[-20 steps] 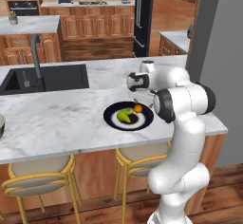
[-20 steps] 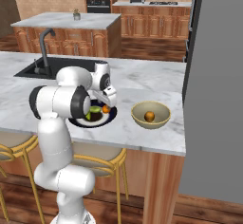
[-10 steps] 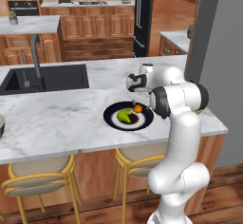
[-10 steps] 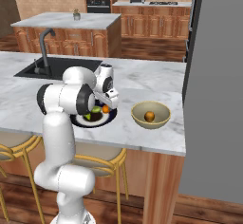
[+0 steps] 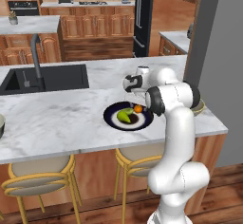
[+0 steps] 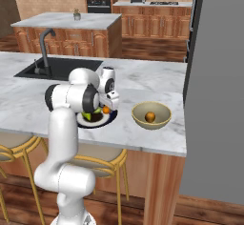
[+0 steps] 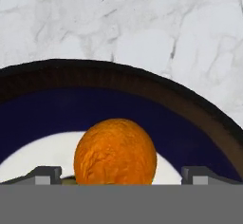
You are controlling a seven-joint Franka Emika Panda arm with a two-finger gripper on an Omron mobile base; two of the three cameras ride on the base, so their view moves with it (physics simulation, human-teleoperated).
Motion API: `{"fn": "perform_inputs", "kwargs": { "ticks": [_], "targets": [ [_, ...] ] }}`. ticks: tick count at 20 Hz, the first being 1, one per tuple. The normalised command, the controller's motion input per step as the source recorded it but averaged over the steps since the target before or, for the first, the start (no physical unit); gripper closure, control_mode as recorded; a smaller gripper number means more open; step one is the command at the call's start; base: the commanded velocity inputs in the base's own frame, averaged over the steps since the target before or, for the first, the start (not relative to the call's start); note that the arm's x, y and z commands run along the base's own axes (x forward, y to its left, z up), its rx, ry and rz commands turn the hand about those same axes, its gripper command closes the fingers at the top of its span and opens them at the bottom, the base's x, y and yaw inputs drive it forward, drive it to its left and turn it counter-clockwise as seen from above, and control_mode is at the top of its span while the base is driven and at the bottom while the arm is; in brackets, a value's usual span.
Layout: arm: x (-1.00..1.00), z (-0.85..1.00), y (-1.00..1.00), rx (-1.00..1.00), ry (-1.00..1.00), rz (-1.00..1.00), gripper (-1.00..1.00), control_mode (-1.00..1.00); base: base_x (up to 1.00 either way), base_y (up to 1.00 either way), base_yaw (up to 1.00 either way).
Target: Take the fruits from the plate on the dining counter and place two fruits in each bowl.
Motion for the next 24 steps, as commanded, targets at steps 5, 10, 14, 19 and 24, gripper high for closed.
{"fn": "perform_inputs", "kwargs": {
  "ticks": [5,10,14,19,24],
  "targets": [
    [0.14,-0.1,0.01,0.0,0.0,0.0,-1.0,-1.0,0.0,0.0,0.0],
    [-0.02,-0.11,0.02,0.0,0.01,0.0,-1.0,-1.0,0.0,0.0,0.0],
    [-0.07,-0.09,0.0,0.0,0.02,0.0,1.0,-1.0,0.0,0.0,0.0],
    [-0.08,0.0,-0.02,0.0,0.0,0.0,1.0,-1.0,0.0,0.0,0.0],
    [-0.14,0.39,-0.19,0.03,0.0,0.0,1.0,-1.0,0.0,0.0,0.0]
  ]
}}
